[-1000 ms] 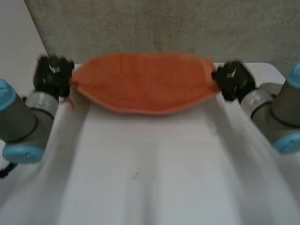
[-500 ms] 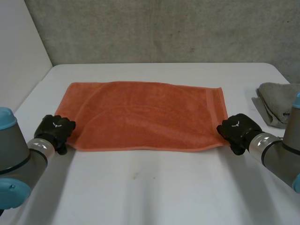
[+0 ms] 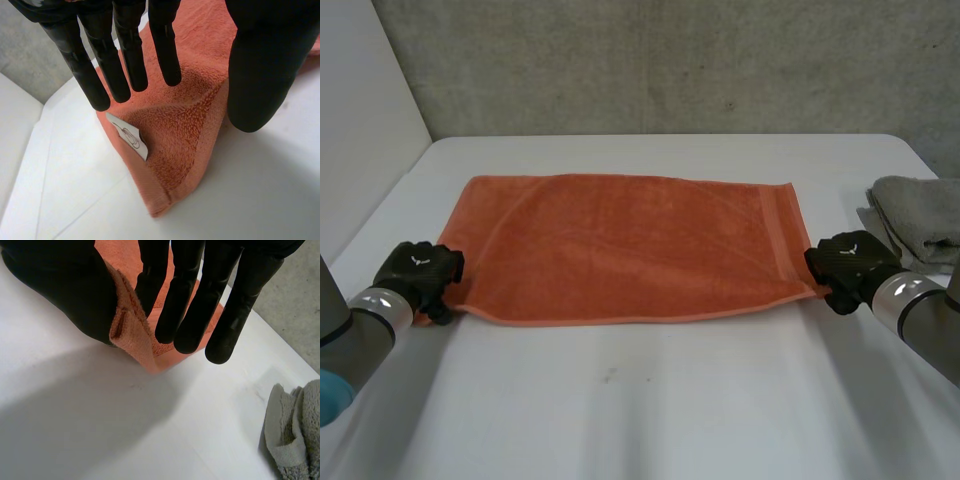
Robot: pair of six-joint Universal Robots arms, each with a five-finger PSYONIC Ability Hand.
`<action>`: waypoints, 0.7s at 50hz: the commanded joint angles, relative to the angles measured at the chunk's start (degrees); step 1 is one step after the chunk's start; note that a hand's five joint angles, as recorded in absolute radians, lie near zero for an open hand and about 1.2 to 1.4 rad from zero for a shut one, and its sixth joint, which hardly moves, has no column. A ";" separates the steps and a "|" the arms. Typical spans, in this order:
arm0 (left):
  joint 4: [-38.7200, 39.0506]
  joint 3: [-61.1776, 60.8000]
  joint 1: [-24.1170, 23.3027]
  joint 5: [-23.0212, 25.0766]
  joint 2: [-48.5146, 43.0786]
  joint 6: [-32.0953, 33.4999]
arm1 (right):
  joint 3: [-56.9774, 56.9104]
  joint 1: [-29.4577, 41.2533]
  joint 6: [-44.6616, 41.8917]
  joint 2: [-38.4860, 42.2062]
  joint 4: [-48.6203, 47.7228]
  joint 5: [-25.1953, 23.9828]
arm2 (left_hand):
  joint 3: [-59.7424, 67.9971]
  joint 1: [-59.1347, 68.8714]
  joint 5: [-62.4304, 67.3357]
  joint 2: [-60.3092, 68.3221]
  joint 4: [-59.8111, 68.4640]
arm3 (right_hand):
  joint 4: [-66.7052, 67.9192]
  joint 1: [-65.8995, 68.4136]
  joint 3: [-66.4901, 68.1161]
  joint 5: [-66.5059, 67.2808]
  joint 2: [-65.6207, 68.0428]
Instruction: Fold the laundry.
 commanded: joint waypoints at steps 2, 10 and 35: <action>-0.13 0.99 0.13 -0.72 -1.96 -1.41 | 0.26 -0.19 0.20 -0.07 -0.21 0.11 | 6.91 6.38 7.41 7.00 7.12 | 11.71 23.84 12.40 12.71 12.49; -0.66 0.37 0.66 -0.81 -1.87 -1.15 | 0.26 -0.63 0.20 -0.07 -0.92 0.47 | 13.61 13.08 14.11 13.70 13.82 | 11.71 23.84 12.40 12.71 12.49; -29.20 -9.63 3.82 -0.28 21.41 23.34 | -0.37 -6.51 -29.01 -9.47 41.13 1.60 | 44.91 44.38 45.41 45.00 45.11 | 11.71 23.84 12.40 12.71 12.49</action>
